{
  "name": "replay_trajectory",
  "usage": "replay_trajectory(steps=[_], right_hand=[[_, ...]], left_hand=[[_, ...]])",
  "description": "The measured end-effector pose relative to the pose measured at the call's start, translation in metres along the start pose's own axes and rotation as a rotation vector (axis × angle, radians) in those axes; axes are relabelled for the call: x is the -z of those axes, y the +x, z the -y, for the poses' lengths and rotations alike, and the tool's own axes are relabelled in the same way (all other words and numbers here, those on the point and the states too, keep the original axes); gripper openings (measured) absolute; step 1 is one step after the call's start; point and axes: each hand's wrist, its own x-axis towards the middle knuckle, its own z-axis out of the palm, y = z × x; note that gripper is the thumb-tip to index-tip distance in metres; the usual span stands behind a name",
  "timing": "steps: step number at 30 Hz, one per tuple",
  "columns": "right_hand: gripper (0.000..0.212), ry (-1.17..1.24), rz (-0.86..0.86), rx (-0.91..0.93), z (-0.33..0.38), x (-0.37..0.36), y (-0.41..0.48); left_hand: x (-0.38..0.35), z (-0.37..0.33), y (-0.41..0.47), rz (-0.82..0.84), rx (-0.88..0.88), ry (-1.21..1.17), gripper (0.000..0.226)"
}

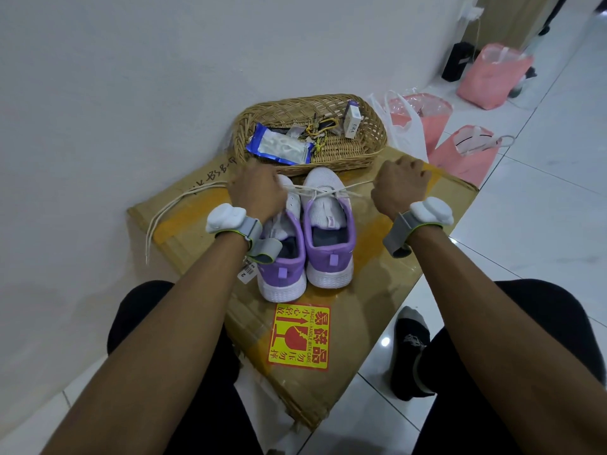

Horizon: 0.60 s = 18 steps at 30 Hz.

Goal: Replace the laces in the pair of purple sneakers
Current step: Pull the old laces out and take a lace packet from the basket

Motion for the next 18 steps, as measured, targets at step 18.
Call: replay_trajectory(steps=[18], right_hand=[[0.018,0.06,-0.045,0.158,0.013,-0.006,0.002]], left_hand=[[-0.008,0.011,0.008,0.128,-0.101,-0.25,0.029]])
